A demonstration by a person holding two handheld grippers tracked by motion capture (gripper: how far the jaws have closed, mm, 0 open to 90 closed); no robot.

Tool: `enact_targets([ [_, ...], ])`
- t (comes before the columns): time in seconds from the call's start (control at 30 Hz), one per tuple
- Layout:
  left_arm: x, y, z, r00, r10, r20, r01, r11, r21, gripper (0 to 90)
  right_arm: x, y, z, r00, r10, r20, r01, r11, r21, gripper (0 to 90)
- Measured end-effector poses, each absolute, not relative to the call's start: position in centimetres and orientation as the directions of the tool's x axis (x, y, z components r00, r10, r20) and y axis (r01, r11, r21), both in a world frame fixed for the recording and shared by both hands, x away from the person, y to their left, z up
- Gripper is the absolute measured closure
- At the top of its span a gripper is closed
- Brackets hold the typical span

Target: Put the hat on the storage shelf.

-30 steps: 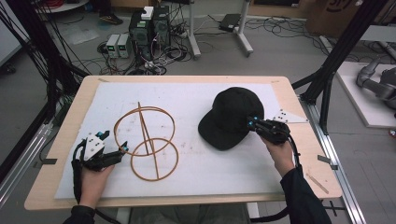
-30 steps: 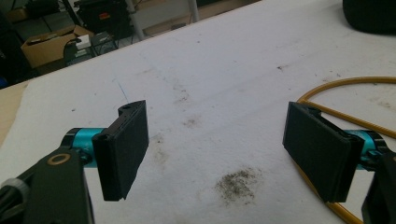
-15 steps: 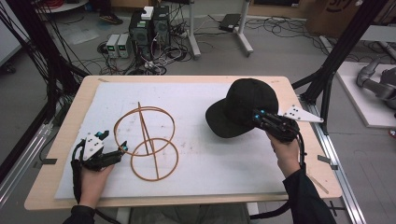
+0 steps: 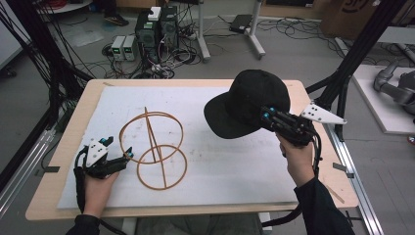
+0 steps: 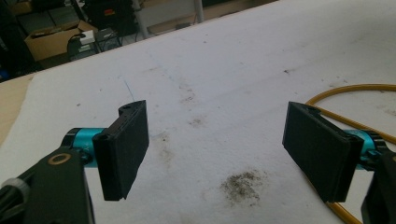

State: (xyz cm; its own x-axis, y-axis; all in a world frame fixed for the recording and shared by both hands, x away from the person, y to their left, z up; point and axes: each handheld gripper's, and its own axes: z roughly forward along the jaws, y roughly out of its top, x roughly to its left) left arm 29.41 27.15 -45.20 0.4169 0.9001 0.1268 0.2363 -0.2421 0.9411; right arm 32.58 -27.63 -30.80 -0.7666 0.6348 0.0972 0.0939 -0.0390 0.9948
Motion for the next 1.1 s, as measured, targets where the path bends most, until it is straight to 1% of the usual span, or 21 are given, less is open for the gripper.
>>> enact_targets([
  [0.17, 29.4, 27.1, -45.2, 0.415, 0.901, 0.128, 0.231, -0.240, 0.943, 22.8, 31.7, -25.9, -28.0, -0.797, 0.597, 0.089, 0.063, -0.064, 0.996, 89.2],
  [0.2, 29.4, 27.1, -45.2, 0.417, 0.900, 0.127, 0.232, -0.241, 0.942, 22.8, 31.7, -25.9, -28.0, -0.797, 0.597, 0.089, 0.063, -0.064, 0.996, 89.2],
  [0.47, 29.4, 27.4, -45.2, 0.410, 0.906, 0.107, 0.228, -0.216, 0.949, 22.8, 30.6, -23.3, -24.5, -0.841, 0.536, 0.074, 0.022, -0.102, 0.994, 89.2],
  [0.57, 29.4, 27.5, -45.2, 0.407, 0.908, 0.104, 0.234, -0.214, 0.948, 23.0, 30.1, -21.6, -23.2, -0.869, 0.491, 0.066, 0.006, -0.123, 0.992, 89.1],
  [0.6, 29.4, 27.5, -45.1, 0.405, 0.909, 0.099, 0.235, -0.209, 0.949, 23.0, 30.1, -21.6, -23.2, -0.869, 0.491, 0.066, 0.006, -0.123, 0.992, 89.1],
  [0.63, 29.4, 27.5, -45.1, 0.406, 0.909, 0.097, 0.238, -0.207, 0.949, 23.0, 29.9, -20.7, -22.6, -0.884, 0.463, 0.069, 0.008, -0.134, 0.991, 89.1],
  [0.67, 29.4, 27.6, -45.1, 0.401, 0.911, 0.092, 0.241, -0.202, 0.949, 23.0, 29.9, -20.7, -22.6, -0.884, 0.463, 0.069, 0.008, -0.134, 0.991, 89.1],
  [0.73, 29.4, 27.8, -45.1, 0.400, 0.912, 0.087, 0.249, -0.200, 0.948, 23.1, 29.6, -18.9, -21.9, -0.907, 0.417, 0.066, 0.005, -0.145, 0.989, 89.1],
  [0.8, 29.4, 27.9, -45.1, 0.395, 0.915, 0.081, 0.253, -0.193, 0.948, 23.1, 29.5, -18.5, -21.9, -0.912, 0.404, 0.071, 0.011, -0.149, 0.989, 89.1],
  [0.83, 29.3, 28.0, -45.1, 0.393, 0.916, 0.080, 0.254, -0.191, 0.948, 23.1, 29.4, -17.1, -21.6, -0.926, 0.371, 0.068, 0.013, -0.149, 0.989, 89.1],
  [0.9, 29.3, 28.2, -45.1, 0.388, 0.918, 0.079, 0.256, -0.190, 0.948, 23.1, 29.4, -16.7, -21.6, -0.931, 0.358, 0.066, 0.014, -0.147, 0.989, 89.1],
  [0.93, 29.3, 28.3, -45.1, 0.385, 0.920, 0.076, 0.258, -0.186, 0.948, 23.1, 29.3, -15.4, -21.6, -0.941, 0.332, 0.066, 0.018, -0.145, 0.989, 89.1],
  [0.97, 29.3, 28.5, -45.1, 0.383, 0.921, 0.076, 0.258, -0.185, 0.948, 23.1, 29.3, -15.4, -21.6, -0.941, 0.332, 0.066, 0.018, -0.145, 0.989, 89.1],
  [1.1, 29.2, 28.9, -45.1, 0.375, 0.925, 0.050, 0.260, -0.157, 0.953, 23.1, 29.1, -13.0, -21.8, -0.960, 0.269, 0.075, 0.040, -0.134, 0.990, 89.1],
])
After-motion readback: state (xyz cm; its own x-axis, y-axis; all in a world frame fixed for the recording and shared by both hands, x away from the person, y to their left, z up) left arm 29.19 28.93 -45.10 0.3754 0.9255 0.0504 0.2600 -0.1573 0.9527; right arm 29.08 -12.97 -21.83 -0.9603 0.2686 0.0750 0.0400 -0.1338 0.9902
